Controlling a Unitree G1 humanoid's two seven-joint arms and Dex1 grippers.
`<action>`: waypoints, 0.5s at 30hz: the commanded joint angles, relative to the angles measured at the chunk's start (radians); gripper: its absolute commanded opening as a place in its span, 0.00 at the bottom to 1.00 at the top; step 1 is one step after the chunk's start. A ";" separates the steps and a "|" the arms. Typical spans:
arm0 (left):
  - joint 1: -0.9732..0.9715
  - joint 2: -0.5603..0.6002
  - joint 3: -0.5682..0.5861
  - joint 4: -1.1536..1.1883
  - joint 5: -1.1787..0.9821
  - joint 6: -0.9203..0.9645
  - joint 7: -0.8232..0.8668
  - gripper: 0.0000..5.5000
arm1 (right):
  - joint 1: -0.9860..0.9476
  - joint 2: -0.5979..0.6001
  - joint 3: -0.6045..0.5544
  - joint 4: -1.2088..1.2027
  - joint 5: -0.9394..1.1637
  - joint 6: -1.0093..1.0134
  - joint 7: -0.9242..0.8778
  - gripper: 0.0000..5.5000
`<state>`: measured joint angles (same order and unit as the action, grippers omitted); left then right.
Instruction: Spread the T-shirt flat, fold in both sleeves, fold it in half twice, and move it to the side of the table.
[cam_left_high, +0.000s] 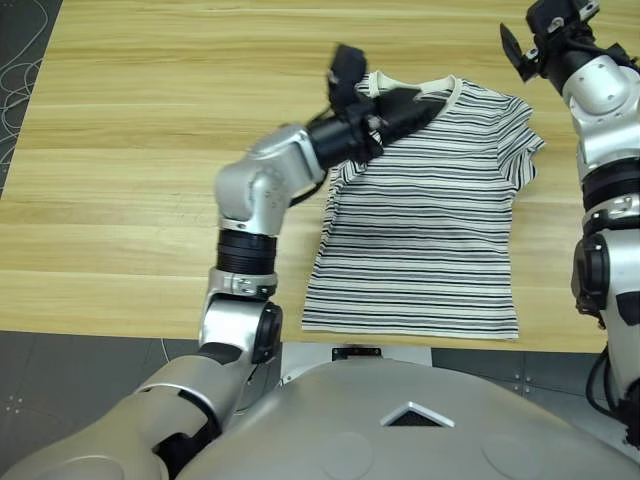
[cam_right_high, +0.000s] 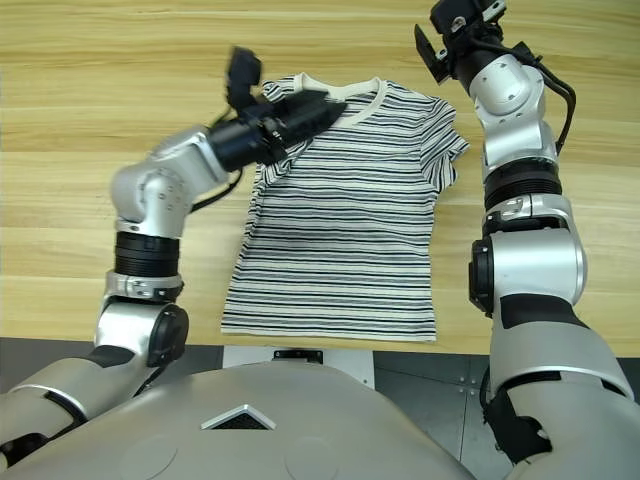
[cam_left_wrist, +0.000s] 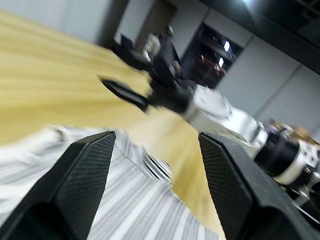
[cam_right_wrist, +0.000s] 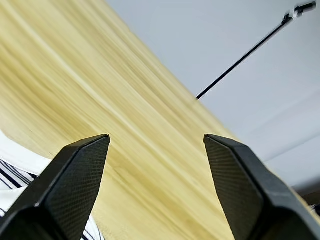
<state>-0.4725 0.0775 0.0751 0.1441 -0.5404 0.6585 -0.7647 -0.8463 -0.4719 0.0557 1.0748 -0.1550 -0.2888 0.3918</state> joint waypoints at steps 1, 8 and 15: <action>-0.078 0.122 0.118 0.194 0.103 -0.235 0.110 0.56 | 0.017 -0.041 -0.098 0.091 0.139 0.171 0.276 0.64; -0.114 0.229 0.231 0.377 0.115 -0.432 0.135 0.56 | 0.023 -0.171 -0.164 0.186 0.203 0.392 0.539 0.64; -0.101 0.255 0.259 0.416 0.121 -0.502 0.156 0.56 | 0.029 -0.252 -0.219 0.239 0.205 0.428 0.478 0.64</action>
<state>-0.5686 0.3235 0.3224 0.5481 -0.4162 0.1630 -0.6197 -0.8188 -0.7000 -0.1471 1.2968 0.0479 0.1183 0.9016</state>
